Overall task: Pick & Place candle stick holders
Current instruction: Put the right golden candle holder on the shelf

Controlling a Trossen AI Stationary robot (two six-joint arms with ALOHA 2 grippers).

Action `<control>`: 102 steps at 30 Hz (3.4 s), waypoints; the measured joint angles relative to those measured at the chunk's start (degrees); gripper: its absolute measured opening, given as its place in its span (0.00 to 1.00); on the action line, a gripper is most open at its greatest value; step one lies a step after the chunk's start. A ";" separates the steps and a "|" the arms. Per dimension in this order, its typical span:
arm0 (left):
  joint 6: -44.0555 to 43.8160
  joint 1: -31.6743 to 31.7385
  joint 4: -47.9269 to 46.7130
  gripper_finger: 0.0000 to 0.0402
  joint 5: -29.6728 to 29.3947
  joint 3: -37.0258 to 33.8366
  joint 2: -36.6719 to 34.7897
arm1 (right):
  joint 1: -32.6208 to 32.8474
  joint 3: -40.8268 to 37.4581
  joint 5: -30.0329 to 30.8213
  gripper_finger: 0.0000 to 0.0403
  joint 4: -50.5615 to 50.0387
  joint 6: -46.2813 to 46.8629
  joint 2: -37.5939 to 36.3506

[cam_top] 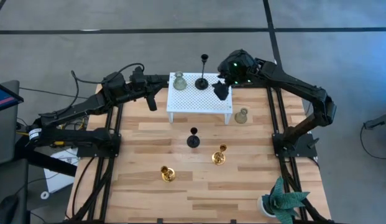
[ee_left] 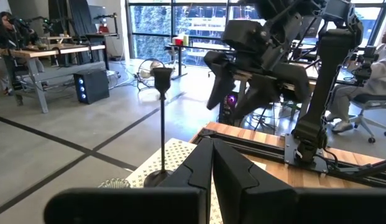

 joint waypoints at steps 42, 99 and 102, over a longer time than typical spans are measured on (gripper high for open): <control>-1.33 -0.01 0.03 0.03 0.37 0.00 2.23 | 13.35 0.04 -0.02 0.62 -11.61 13.37 -0.47; -4.76 -0.33 0.10 0.03 0.44 0.00 2.38 | 55.16 0.02 28.89 0.62 -28.61 42.55 -13.25; -4.76 -0.33 0.10 0.03 0.46 0.00 2.38 | 55.13 0.02 25.07 0.62 -28.67 41.47 -9.98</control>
